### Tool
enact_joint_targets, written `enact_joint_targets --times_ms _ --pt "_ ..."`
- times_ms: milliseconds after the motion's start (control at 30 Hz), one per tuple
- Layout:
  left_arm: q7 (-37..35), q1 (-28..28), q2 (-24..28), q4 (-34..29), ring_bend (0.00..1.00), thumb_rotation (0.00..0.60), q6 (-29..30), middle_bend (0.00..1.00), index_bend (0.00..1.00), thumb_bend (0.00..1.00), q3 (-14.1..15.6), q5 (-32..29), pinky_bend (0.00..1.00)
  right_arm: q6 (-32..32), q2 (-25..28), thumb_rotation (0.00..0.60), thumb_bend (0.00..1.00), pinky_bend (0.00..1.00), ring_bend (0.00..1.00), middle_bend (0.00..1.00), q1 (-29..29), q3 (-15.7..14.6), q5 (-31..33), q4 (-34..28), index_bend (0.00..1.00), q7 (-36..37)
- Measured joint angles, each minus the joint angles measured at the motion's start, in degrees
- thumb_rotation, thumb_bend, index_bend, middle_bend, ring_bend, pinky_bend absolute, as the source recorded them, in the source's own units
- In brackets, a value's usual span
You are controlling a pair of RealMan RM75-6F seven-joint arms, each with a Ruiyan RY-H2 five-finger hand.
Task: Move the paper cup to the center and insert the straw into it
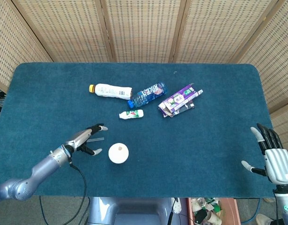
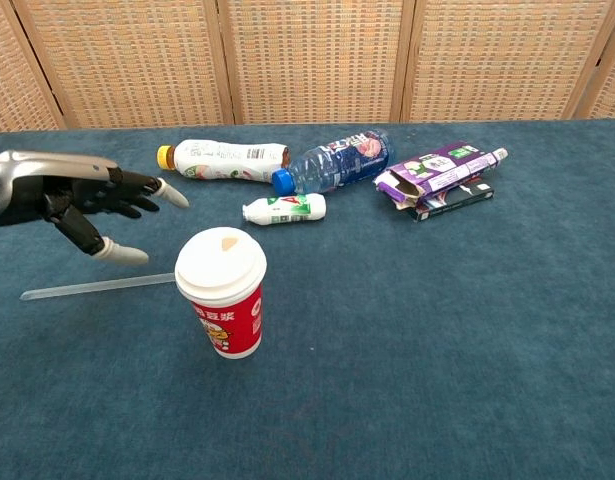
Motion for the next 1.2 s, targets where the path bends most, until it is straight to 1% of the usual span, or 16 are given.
enact_joint_targets --times_ms 100,200,233,367,467,500,567,667,767,933,1200 --pt "6.4 0.1 -0.3 0.1 0.0 0.6 5.9 0.0 0.31 0.3 1.2 0.0 0.0 0.0 0.0 0.6 0.0 0.0 0.0 0.0 -0.1 0.0 -0.3 -0.2 0.02 0.0" --pt "14.0 -0.8 -1.3 0.2 0.0 0.6 9.9 0.0 0.33 0.31 2.5 -3.1 0.0 0.0 0.1 0.6 0.0 0.0 0.0 0.0 -0.2 0.0 -0.5 -0.2 0.02 0.1" --pt "16.5 -1.2 -1.8 0.3 0.0 0.6 11.3 0.0 0.34 0.31 2.9 -4.8 0.0 0.0 0.1 0.6 0.0 0.0 0.0 0.0 -0.2 0.1 -0.5 -0.2 0.02 0.2" --pt "27.2 -3.7 -5.2 1.2 0.0 0.6 18.1 0.0 0.36 0.31 4.8 -14.4 0.0 -0.3 0.2 0.6 0.0 0.0 0.0 0.0 -0.2 0.2 -0.5 -0.2 0.02 0.5" --pt "32.1 -5.8 -8.4 2.4 0.0 0.6 21.9 0.0 0.37 0.31 6.4 -20.2 0.0 -0.7 0.2 0.6 0.0 0.0 0.0 0.0 -0.2 0.2 -0.6 -0.2 0.02 0.5" --pt "33.1 -6.4 -9.3 2.9 0.0 0.6 22.8 0.0 0.37 0.31 6.9 -21.3 0.0 -0.8 0.2 0.6 0.0 0.0 0.0 0.0 -0.2 0.2 -0.6 -0.2 0.02 0.5" --pt "34.5 -7.4 -11.2 4.1 0.0 0.6 23.8 0.0 0.37 0.31 7.9 -22.9 0.0 -0.9 0.2 0.6 0.0 0.0 0.0 0.0 -0.2 0.2 -0.7 -0.2 0.02 0.5" --pt "34.9 -8.2 -12.9 5.6 0.0 0.6 23.7 0.0 0.4 0.31 8.9 -24.2 0.0 -1.2 0.2 0.6 0.0 0.0 0.0 0.0 -0.2 0.2 -0.8 -0.3 0.02 0.4" --pt "34.6 -8.5 -14.1 6.7 0.0 0.6 23.6 0.0 0.43 0.31 9.2 -24.4 0.0 -1.3 0.2 0.6 0.0 0.0 0.0 0.0 -0.2 0.3 -0.7 -0.3 0.02 0.5" --pt "34.6 -8.7 -15.4 7.8 0.0 0.6 24.4 0.0 0.43 0.31 9.5 -24.2 0.0 -1.5 0.2 0.6 0.0 0.0 0.0 0.0 -0.2 0.3 -0.7 -0.2 0.02 0.6" --pt "35.6 -9.3 -18.8 11.1 0.0 0.6 25.9 0.0 0.43 0.31 9.8 -24.5 0.0 -2.1 0.3 0.6 0.0 0.0 0.0 0.0 -0.2 0.3 -0.8 -0.2 0.02 0.9"
